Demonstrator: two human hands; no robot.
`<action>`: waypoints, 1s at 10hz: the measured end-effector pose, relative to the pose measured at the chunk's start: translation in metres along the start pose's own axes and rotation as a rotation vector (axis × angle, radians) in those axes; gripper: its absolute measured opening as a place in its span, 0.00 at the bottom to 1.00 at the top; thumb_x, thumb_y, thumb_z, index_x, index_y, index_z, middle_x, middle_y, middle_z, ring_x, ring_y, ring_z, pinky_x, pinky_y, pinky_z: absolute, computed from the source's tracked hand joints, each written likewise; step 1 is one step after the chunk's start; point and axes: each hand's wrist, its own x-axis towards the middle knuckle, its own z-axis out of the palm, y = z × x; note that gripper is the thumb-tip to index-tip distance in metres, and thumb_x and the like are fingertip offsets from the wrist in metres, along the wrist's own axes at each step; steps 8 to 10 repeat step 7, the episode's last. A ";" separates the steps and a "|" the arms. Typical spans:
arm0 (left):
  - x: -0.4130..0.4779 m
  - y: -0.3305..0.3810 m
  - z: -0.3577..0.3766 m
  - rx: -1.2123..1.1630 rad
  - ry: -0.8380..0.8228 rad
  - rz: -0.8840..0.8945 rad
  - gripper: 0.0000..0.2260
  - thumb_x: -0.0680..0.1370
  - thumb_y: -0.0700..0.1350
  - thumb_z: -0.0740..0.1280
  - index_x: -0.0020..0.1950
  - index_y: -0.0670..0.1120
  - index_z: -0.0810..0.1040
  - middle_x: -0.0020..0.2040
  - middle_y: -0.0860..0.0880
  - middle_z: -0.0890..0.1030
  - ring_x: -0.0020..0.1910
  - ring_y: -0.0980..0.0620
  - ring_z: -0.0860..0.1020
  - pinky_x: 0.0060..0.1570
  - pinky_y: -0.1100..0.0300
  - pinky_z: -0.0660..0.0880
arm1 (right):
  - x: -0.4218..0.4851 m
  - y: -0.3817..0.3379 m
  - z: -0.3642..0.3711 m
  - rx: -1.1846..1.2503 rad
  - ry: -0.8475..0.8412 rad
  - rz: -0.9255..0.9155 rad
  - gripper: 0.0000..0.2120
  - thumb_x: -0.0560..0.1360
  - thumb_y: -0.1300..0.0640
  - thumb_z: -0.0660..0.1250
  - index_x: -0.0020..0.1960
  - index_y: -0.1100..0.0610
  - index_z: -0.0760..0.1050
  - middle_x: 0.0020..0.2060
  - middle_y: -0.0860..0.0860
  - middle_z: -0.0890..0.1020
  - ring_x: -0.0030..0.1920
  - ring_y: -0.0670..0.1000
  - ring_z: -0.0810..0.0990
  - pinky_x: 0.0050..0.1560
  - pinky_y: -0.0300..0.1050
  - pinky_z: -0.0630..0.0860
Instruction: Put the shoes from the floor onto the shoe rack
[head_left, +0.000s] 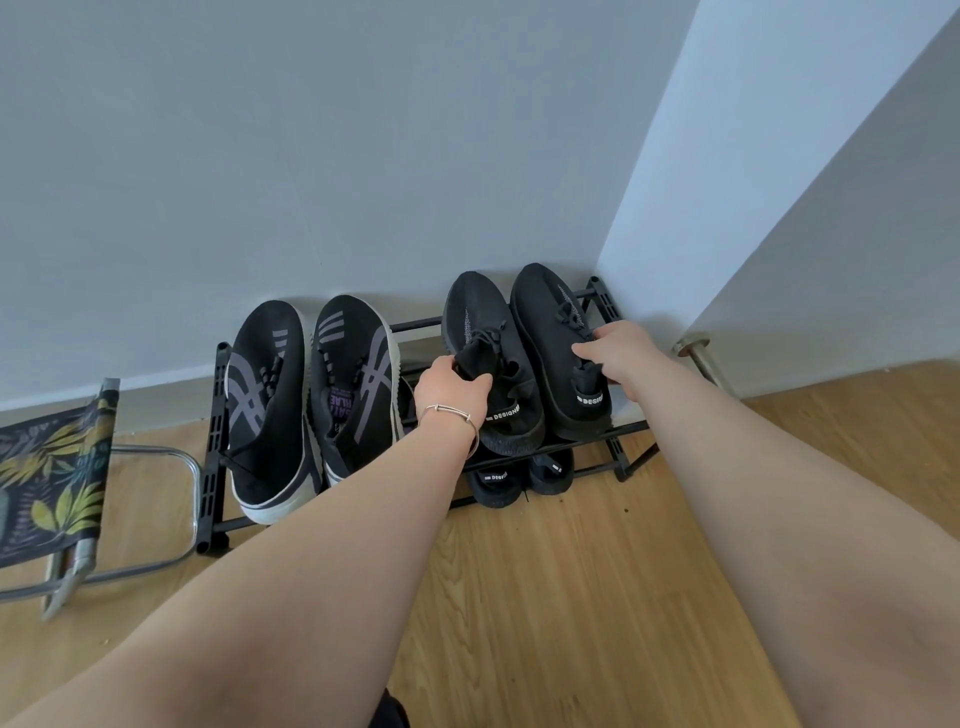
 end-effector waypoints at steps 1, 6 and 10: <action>-0.005 0.004 -0.001 0.072 -0.029 0.030 0.22 0.77 0.48 0.70 0.68 0.42 0.74 0.63 0.41 0.79 0.60 0.40 0.78 0.57 0.51 0.76 | -0.006 -0.004 0.000 -0.046 0.048 -0.039 0.16 0.75 0.59 0.69 0.59 0.69 0.78 0.51 0.66 0.83 0.51 0.63 0.82 0.55 0.57 0.79; -0.034 0.029 -0.035 0.718 0.172 0.285 0.28 0.83 0.52 0.60 0.80 0.47 0.57 0.81 0.41 0.58 0.80 0.38 0.54 0.76 0.44 0.58 | -0.048 -0.034 -0.018 -0.876 0.327 -0.741 0.28 0.79 0.47 0.64 0.74 0.60 0.66 0.67 0.57 0.74 0.67 0.60 0.70 0.67 0.55 0.66; -0.036 0.034 -0.055 0.809 0.195 0.280 0.28 0.83 0.54 0.58 0.81 0.48 0.56 0.82 0.40 0.56 0.80 0.37 0.52 0.76 0.41 0.55 | -0.063 -0.050 -0.019 -0.916 0.368 -0.759 0.29 0.77 0.47 0.65 0.72 0.62 0.67 0.65 0.58 0.75 0.66 0.61 0.71 0.67 0.56 0.66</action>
